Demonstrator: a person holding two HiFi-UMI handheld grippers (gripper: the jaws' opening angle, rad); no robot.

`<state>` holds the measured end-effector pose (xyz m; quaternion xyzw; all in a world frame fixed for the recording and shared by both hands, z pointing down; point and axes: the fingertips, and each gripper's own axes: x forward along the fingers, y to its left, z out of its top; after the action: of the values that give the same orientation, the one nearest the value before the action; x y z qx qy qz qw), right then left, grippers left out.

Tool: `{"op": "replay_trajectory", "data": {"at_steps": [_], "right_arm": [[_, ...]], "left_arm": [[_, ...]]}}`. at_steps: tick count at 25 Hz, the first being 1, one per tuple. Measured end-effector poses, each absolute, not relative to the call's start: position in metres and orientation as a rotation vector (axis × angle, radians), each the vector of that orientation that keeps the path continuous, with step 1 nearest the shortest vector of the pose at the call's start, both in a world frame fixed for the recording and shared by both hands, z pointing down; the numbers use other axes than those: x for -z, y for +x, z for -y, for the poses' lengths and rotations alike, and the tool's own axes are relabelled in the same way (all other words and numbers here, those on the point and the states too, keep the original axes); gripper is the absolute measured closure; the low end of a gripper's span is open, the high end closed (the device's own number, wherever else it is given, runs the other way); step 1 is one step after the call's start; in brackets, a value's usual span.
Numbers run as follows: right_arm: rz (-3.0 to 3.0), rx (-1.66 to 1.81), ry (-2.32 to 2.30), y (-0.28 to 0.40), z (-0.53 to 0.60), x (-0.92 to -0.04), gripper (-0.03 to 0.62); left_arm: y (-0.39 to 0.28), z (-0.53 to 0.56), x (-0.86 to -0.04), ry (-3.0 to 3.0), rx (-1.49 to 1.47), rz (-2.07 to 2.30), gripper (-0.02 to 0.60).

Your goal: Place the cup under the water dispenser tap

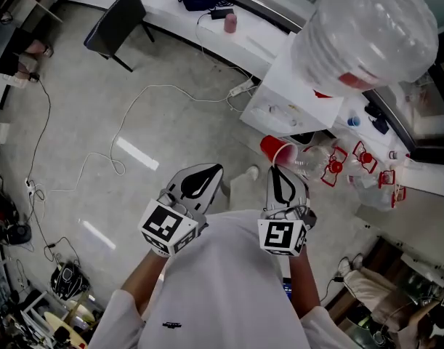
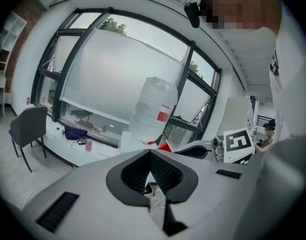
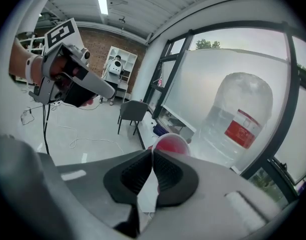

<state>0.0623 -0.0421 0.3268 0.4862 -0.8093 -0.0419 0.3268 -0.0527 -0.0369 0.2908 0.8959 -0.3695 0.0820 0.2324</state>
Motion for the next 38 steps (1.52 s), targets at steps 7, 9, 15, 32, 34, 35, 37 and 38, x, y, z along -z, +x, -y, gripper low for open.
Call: {"op": "replay_trajectory", "data": {"at_steps": [7,9,15,32,34,35,37,38], "right_arm": [[2.113,0.111,1.216,0.054,0.053,-0.350,0.571],[2.114,0.114,1.206,0.052,0.057,-0.357,0.571],[2.102,0.125,1.169,0.053,0.073,-0.383,0.571],[2.073,0.197,0.932,0.057,0.108,-0.484,0.572],[2.066,0.202,0.905,0.059,0.112,-0.499,0.572],[2.062,0.205,0.893,0.060,0.113,-0.506,0.572],[2.058,0.203,0.871,0.061,0.115,-0.518,0.572],[2.055,0.202,0.860,0.062,0.115,-0.524,0.572]], "left_arm": [[-0.049,0.048,-0.317,2.438,-0.267,1.018,0.581],[-0.051,0.051,-0.326,2.433,-0.282,1.020,0.581],[-0.058,0.075,-0.351,2.417,-0.308,1.053,0.581],[-0.025,0.089,-0.419,2.464,-0.438,0.999,0.581],[-0.020,0.094,-0.429,2.485,-0.445,0.998,0.581],[-0.018,0.096,-0.434,2.492,-0.444,0.999,0.581],[-0.014,0.098,-0.441,2.501,-0.449,0.997,0.581],[-0.013,0.099,-0.444,2.504,-0.455,0.999,0.581]]}}
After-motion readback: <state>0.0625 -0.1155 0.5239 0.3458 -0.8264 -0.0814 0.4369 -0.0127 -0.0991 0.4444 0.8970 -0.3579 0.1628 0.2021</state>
